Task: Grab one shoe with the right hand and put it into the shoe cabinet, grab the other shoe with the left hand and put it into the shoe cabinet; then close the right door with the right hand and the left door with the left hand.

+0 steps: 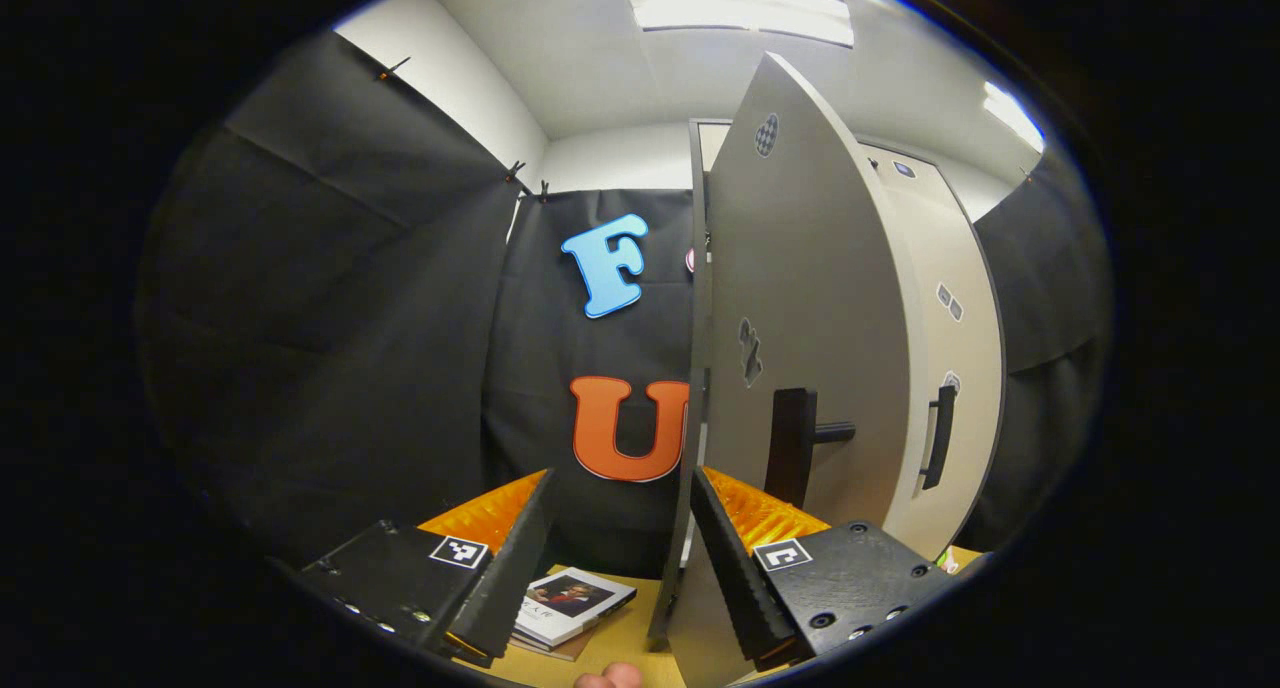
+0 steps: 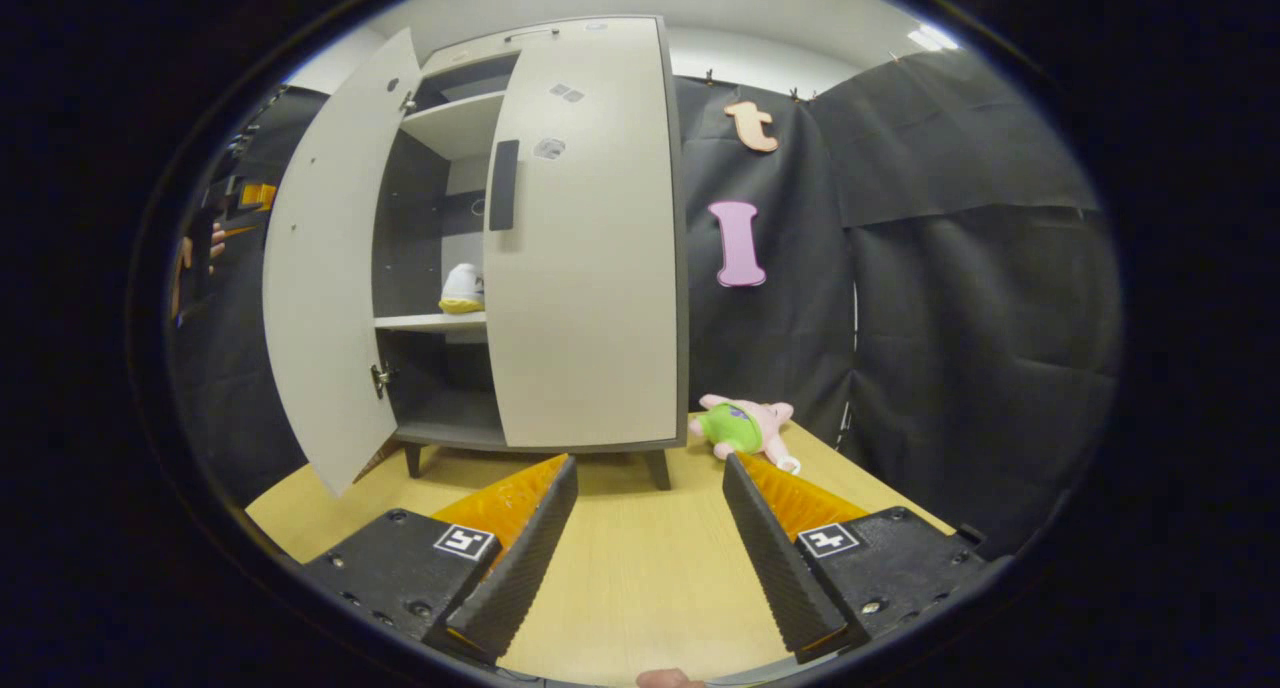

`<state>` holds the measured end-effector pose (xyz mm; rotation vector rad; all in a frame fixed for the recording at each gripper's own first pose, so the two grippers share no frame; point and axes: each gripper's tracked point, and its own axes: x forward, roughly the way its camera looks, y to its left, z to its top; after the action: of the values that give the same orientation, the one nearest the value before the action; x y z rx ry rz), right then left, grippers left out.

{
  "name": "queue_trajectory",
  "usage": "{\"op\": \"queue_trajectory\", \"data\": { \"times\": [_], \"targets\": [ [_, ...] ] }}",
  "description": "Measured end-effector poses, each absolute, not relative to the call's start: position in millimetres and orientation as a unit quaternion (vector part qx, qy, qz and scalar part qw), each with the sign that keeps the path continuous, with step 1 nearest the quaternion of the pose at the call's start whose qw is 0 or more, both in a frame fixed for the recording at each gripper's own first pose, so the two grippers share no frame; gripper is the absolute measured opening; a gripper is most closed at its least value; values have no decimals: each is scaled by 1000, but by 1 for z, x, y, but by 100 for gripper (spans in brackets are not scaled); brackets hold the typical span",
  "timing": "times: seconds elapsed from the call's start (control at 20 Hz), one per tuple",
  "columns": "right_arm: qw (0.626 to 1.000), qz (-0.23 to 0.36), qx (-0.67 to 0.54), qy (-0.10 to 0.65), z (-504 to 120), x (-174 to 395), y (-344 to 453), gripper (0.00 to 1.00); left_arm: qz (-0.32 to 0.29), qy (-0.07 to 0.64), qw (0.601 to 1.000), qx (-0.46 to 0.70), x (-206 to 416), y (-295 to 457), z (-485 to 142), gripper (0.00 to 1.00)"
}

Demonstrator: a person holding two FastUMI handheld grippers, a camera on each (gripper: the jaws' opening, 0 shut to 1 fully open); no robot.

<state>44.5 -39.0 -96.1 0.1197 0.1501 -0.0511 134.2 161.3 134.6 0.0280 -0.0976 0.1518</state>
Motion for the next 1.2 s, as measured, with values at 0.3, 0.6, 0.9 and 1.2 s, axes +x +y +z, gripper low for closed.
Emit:
{"op": "queue_trajectory", "data": {
  "times": [0.3, 0.6, 0.9, 1.2],
  "targets": [
    [994, -40, 64, 77, -100, 45, -53, 95, 29, -59, 998, 17, 150, 111, 134, 81],
    [993, -58, 65, 79, -104, 45, -71, 95, -20, -65, 998, -13, 176, 57, 133, 82],
    [992, -73, 71, 77, -104, 45, -86, 95, -7, -70, 998, -7, 178, 62, 131, 83],
    [992, -69, 71, 76, -103, 42, -87, 95, -12, -61, 998, 0, 151, 54, 116, 84]
  ]
}}
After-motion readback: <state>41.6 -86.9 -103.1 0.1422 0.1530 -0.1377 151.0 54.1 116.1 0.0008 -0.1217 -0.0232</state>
